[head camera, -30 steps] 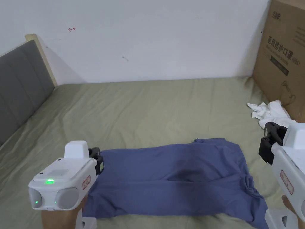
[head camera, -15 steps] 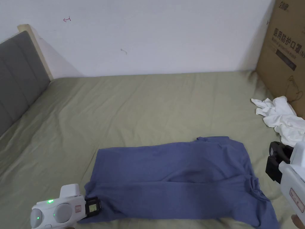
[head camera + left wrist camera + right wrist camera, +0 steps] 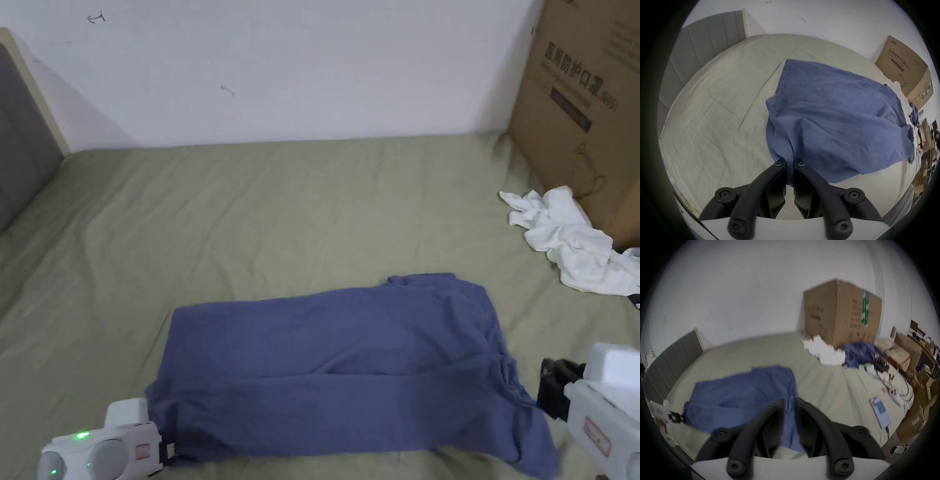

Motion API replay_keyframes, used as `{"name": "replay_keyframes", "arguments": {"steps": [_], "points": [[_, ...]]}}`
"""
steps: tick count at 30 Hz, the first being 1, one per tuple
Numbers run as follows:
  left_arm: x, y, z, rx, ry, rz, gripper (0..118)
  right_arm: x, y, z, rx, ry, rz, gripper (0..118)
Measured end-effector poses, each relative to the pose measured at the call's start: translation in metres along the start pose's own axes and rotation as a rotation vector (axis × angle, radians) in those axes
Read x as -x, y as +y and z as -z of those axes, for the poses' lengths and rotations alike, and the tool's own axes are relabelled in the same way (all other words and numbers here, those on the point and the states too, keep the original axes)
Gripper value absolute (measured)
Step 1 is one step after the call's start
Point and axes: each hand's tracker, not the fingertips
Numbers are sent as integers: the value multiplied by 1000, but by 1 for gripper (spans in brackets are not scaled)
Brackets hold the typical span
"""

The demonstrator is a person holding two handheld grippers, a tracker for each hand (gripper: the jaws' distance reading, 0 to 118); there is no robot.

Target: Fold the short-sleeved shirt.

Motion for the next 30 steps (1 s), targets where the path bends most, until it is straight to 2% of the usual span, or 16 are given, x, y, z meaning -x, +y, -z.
{"name": "replay_keyframes", "arguments": {"steps": [1, 2, 3, 7, 9, 10, 12, 16, 20, 23, 30], "points": [[1, 1, -6, -8, -6, -2, 6, -4, -8, 13, 44, 5, 5, 55], [2, 3, -11, -20, -8, -3, 6, -7, -19, 26, 108, 10, -18, 69], [2, 4, -15, -30, -12, -4, 6, -10, -29, 39, 152, 29, -19, 74], [2, 8, -32, -59, -33, -5, 5, -14, -62, 73, 297, -11, -7, 75], [3, 8, -31, -63, -36, -6, 5, -17, -72, 85, 333, -17, 42, 68], [3, 8, -30, -62, -35, -4, 5, -13, -74, 81, 343, 4, 51, 50], [3, 4, -29, -55, -33, -1, 5, -11, -77, 80, 339, 12, 53, 8], [8, -1, -30, -55, -36, -16, 5, -5, -69, 59, 291, 17, -9, 8], [17, -6, -38, -66, -63, -41, 5, -19, -60, 30, 198, 39, 28, 8], [26, -14, -43, -56, -77, -40, 5, -23, -58, 5, 183, 40, 10, 8], [45, -61, -59, -1, -98, -79, 5, -42, -100, -18, 253, 43, 7, 8]]}}
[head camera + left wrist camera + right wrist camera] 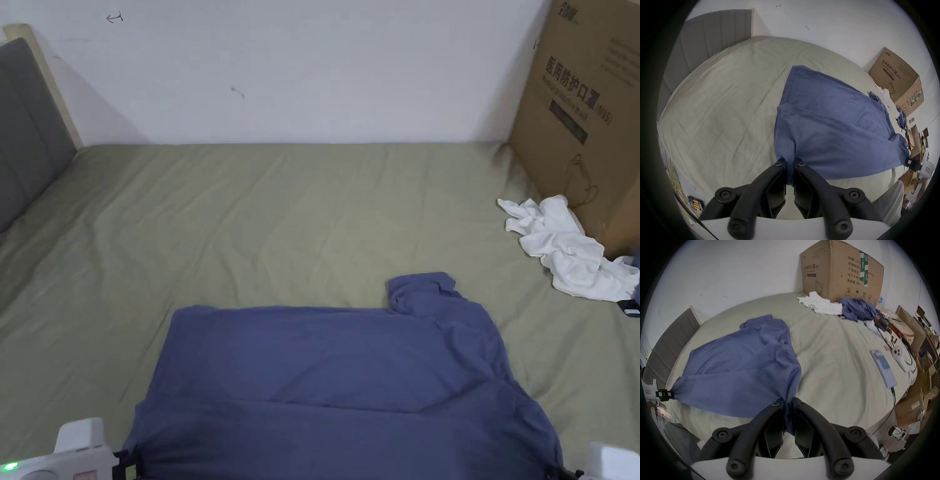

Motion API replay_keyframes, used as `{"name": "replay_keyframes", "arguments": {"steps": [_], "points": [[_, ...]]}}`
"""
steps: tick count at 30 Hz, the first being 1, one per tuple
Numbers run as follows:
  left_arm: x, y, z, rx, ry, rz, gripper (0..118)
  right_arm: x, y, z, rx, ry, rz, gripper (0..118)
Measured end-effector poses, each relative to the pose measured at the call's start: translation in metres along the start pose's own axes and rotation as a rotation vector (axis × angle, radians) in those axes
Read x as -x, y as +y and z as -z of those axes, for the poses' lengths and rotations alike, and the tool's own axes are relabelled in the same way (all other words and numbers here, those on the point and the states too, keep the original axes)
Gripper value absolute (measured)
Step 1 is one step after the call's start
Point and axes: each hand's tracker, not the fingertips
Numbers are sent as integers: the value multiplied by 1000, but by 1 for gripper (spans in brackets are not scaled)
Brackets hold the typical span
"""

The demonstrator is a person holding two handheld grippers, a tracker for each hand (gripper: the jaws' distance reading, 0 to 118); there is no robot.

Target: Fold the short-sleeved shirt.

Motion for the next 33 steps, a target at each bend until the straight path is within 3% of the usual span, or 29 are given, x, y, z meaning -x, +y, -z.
{"name": "replay_keyframes", "arguments": {"steps": [5, 9, 11, 12, 13, 14, 16, 17, 23, 26, 29, 30, 32, 33], "points": [[5, -24, 20, 58, 37, -11, 5, -1, -27, 32, 135, -14, 26, 8], [-4, -22, 25, 58, 70, -27, 7, 5, -29, 37, 123, -27, 48, 9], [-11, -20, 22, 55, 94, 2, 33, 9, -23, 29, 124, -30, 47, 18], [-14, -19, 18, 40, 102, -1, 53, 9, -19, 22, 115, -31, 46, 34], [-17, -17, 14, 30, 110, -5, 53, 11, -14, 14, 85, -40, 44, 41], [-20, -14, 7, 13, 106, -9, 61, 13, -7, 5, 41, -43, 45, 48], [-30, -7, -15, -88, 54, -19, 90, 16, 12, -19, -62, -3, 44, 79], [-37, -2, -28, -150, 25, -14, 92, 19, 23, -33, -122, 11, 41, 84], [-83, 32, -104, -486, -52, 65, 92, 43, 81, -106, -472, 51, -18, 84], [-106, 42, -130, -633, -19, 119, 91, 59, 98, -128, -595, 61, -46, 83], [-121, 48, -142, -727, 4, 178, 80, 73, 108, -136, -677, 43, -74, 79], [-126, 50, -144, -752, 11, 189, 71, 77, 110, -136, -686, 33, -86, 74], [-131, 52, -142, -773, 12, 209, 23, 82, 113, -132, -701, 28, -101, 37], [-134, 53, -140, -779, 18, 215, 4, 86, 115, -130, -701, 28, -107, 13]]}}
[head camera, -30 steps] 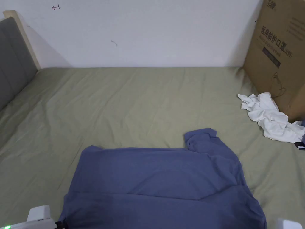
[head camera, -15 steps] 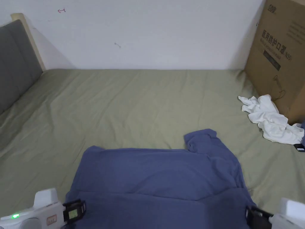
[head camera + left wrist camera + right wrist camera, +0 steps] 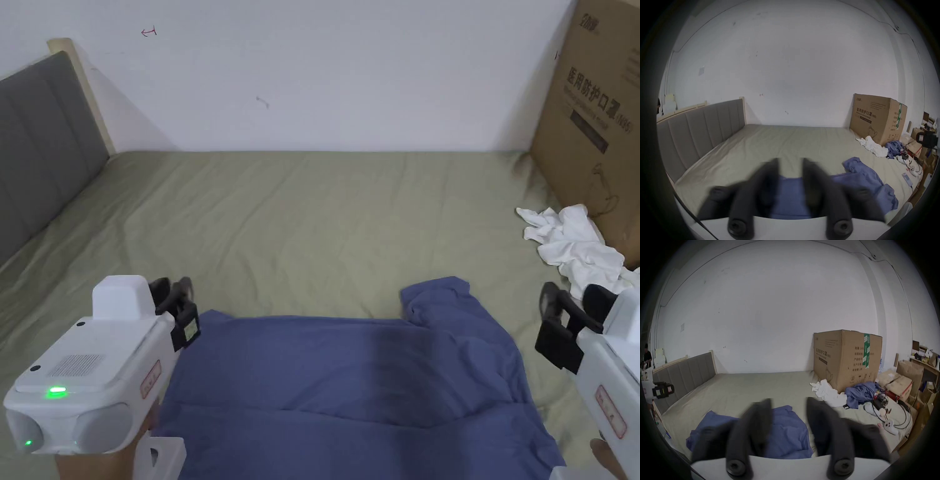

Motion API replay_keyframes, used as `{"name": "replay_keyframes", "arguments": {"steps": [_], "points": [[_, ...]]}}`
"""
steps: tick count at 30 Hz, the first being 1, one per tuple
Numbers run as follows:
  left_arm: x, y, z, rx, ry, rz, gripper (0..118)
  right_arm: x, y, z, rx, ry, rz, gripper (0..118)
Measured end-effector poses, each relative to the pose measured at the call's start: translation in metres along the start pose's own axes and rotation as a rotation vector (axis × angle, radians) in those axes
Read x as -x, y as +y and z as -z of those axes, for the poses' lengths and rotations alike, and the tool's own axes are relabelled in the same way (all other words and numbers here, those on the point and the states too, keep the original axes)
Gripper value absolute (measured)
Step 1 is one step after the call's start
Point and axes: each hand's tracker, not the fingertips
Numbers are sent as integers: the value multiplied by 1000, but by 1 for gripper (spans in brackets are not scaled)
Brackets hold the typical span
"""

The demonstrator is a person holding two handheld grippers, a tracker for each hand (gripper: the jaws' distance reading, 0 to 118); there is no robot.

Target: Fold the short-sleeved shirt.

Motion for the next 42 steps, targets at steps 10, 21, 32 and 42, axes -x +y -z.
{"name": "replay_keyframes", "arguments": {"steps": [10, 21, 32, 42], "points": [[13, -18, 76, 190, -34, 3, 0, 10, -7, 39, 28, 22, 12, 0], [66, -64, 261, 531, -43, -28, 17, 6, -20, 102, 122, -18, -11, 0], [82, -104, 345, 763, 10, -48, 55, -4, -36, 147, 198, -60, -38, 0], [64, -97, 324, 706, -45, -29, 0, -27, -40, 214, 330, -34, -2, 2]]}}
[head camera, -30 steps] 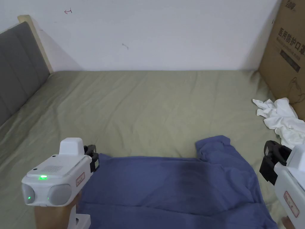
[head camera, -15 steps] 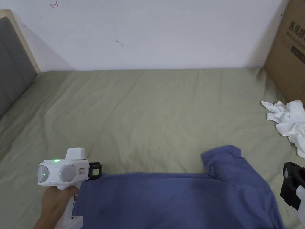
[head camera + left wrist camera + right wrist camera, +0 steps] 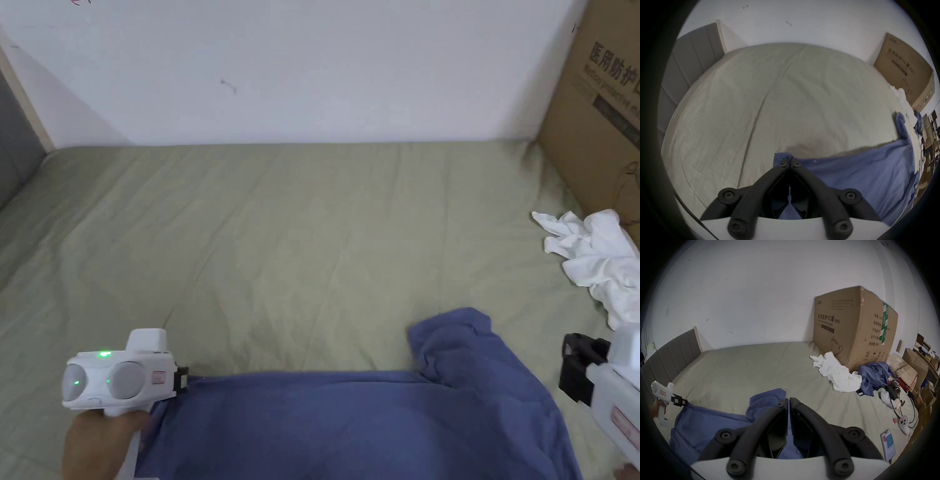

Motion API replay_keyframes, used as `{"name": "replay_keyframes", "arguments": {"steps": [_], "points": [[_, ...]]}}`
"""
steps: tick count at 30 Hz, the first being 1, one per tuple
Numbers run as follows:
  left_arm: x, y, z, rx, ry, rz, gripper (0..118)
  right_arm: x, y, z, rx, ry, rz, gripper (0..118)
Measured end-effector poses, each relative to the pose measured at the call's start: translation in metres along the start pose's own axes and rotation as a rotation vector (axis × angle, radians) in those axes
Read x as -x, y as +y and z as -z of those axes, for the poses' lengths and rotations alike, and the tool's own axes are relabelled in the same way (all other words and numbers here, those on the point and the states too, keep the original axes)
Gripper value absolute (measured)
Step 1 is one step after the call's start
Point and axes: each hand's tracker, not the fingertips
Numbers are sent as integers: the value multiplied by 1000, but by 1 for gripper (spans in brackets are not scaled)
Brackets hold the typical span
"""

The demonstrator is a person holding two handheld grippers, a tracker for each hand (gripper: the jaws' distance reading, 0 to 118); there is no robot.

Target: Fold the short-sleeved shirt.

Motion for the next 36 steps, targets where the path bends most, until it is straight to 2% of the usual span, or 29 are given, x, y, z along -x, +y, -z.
{"name": "replay_keyframes", "arguments": {"steps": [1, 2, 4, 5, 6, 9, 11, 13, 16, 17, 18, 19, 20, 23, 26, 28, 32, 36], "points": [[0, 0, -8, -27, -12, -12, 0, -3, 1, 11, 11, 6, 3, 12], [0, 1, -17, -46, -22, -19, 0, -6, 5, 25, 47, -1, -11, 35], [3, -1, -32, -101, -48, -11, 0, -9, 11, 55, 141, 22, -19, 98], [3, -2, -40, -109, -49, -8, 0, -12, 8, 71, 154, 25, -19, 106], [4, -3, -47, -125, -56, -11, 0, -13, 7, 85, 160, 23, -18, 105], [6, -6, -61, -147, -76, -23, 0, -15, -4, 131, 317, 21, -88, 104], [8, -8, -65, -149, -82, -28, 0, -12, -13, 154, 397, 5, -144, 94], [9, -11, -65, -149, -85, -30, 0, -11, -24, 166, 454, -6, -125, 81], [12, -14, -65, -140, -92, -39, 0, -12, -36, 181, 505, -10, -128, 72], [12, -14, -64, -138, -89, -39, 0, -11, -40, 180, 535, -11, -109, 64], [13, -15, -64, -135, -86, -39, 0, -12, -43, 180, 546, -14, -95, 50], [14, -16, -64, -132, -88, -38, 0, -13, -44, 178, 546, -4, -90, 23], [14, -16, -62, -129, -87, -38, 0, -14, -45, 174, 532, 31, -64, 3], [15, -18, -64, -125, -81, -34, 0, -12, -44, 162, 507, 29, -66, 3], [14, -20, -72, -133, -76, -44, 0, -9, -30, 128, 388, 20, -63, 3], [16, -21, -79, -138, -76, -58, 0, -11, -19, 103, 338, 70, -55, 3], [12, -28, -102, -150, -62, -67, 0, -13, 2, 40, 234, 132, -102, 3], [14, -43, -129, -158, -52, -65, 0, -28, 4, -21, 143, 198, -53, 3]]}}
